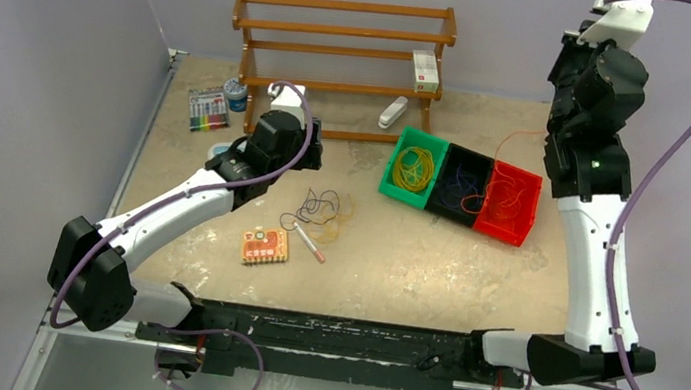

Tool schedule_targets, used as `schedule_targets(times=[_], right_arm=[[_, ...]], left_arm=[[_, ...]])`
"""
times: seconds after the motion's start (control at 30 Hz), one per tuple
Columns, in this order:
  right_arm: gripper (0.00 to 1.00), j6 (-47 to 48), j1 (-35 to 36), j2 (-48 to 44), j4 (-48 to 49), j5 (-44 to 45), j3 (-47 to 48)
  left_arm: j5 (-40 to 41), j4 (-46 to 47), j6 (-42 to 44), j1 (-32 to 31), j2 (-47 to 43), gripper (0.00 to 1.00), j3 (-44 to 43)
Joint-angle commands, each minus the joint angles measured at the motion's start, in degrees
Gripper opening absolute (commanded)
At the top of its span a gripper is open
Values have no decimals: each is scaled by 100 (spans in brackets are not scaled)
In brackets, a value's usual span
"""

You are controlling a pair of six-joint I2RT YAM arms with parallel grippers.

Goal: Untangle the cables

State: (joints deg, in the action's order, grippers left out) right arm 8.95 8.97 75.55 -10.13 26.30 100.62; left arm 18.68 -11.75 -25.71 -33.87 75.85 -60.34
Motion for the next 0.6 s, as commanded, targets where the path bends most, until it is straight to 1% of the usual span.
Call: schedule_targets(times=[0.0, 0.27, 0.57], right_arm=[[0, 41, -17, -13, 254, 33, 662], [0, 411, -34, 238, 268, 457, 1268], [0, 512, -95, 424, 328, 652, 1442]], left_arm=[[26, 132, 124, 27, -27, 65, -200], [-14, 123, 111, 29, -44, 64, -188], [9, 120, 111, 29, -48, 64, -181]])
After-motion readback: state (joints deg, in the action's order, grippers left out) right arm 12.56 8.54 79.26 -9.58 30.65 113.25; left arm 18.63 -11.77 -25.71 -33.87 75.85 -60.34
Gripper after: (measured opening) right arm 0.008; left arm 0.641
